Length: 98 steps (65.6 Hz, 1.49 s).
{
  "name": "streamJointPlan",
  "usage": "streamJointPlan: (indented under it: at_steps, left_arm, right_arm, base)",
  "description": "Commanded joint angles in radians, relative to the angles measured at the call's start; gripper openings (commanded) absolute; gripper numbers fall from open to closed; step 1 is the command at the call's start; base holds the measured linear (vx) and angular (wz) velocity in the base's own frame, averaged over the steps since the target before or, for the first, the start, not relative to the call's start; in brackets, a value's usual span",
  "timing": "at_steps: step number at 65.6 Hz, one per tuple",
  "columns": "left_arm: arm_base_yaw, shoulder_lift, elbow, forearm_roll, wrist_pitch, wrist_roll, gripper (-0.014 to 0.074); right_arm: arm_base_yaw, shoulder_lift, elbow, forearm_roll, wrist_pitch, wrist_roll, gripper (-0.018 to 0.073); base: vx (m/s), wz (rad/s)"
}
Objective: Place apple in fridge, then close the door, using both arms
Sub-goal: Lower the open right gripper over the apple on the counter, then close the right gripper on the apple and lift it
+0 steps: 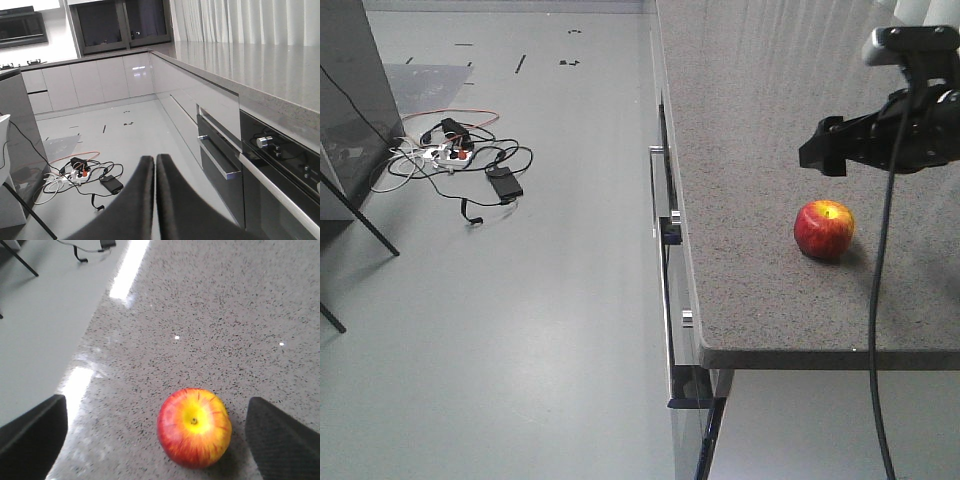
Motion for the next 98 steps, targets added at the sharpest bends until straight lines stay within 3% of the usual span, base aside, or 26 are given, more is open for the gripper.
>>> streamJointPlan:
  at_steps: [1, 24, 76, 86, 98]
  left_arm:
    - [0.002, -0.014, -0.018, -0.007, -0.073, -0.011, -0.0007]
    - [0.002, -0.014, -0.018, -0.007, -0.073, -0.011, -0.0007]
    - [0.002, -0.014, -0.018, -0.007, -0.073, -0.011, -0.0007]
    - [0.002, -0.014, -0.018, -0.007, -0.073, -0.011, -0.0007]
    - [0.002, -0.014, -0.018, -0.007, -0.073, -0.011, -0.0007]
  right_arm:
    - [-0.003, 0.009, -0.068, 0.001, -0.046, 0.004, 0.0679]
    - [-0.003, 0.113, -0.098, -0.181, -0.077, 0.140, 0.0671]
    - [-0.003, 0.274, -0.097, -0.173, -0.068, 0.149, 0.0638]
    - [-0.003, 0.274, -0.097, -0.173, -0.054, 0.149, 0.0546]
    - [-0.003, 0.269, -0.097, -0.160, -0.043, 0.149, 0.0336]
  base:
    - [0.00, 0.00]
    - [0.00, 0.00]
    - [0.00, 0.00]
    - [0.00, 0.00]
    - [0.00, 0.00]
